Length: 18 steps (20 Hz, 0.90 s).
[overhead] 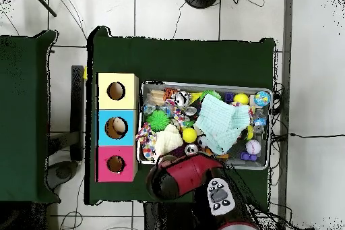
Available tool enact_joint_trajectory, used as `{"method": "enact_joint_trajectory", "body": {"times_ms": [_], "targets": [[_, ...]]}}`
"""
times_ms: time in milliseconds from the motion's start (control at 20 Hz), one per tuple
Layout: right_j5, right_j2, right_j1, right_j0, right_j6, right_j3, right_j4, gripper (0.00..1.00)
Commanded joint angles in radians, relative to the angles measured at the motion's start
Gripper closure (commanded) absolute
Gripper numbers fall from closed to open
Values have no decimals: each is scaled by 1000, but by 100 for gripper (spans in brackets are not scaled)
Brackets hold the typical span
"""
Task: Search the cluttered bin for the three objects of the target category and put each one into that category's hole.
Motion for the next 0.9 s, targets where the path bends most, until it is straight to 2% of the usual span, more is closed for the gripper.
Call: {"method": "enact_joint_trajectory", "body": {"times_ms": [50,300,450,600,750,900], "targets": [[-46,-140,21,60,148,-34,-12,0],[-56,-136,46,35,104,-58,3,0],[-73,-127,52,24,111,-45,25,0],[-122,-72,86,-31,142,7,78,0],[-148,27,125,-102,118,40,102,0],[-141,41,121,-98,118,51,128,0]]}}
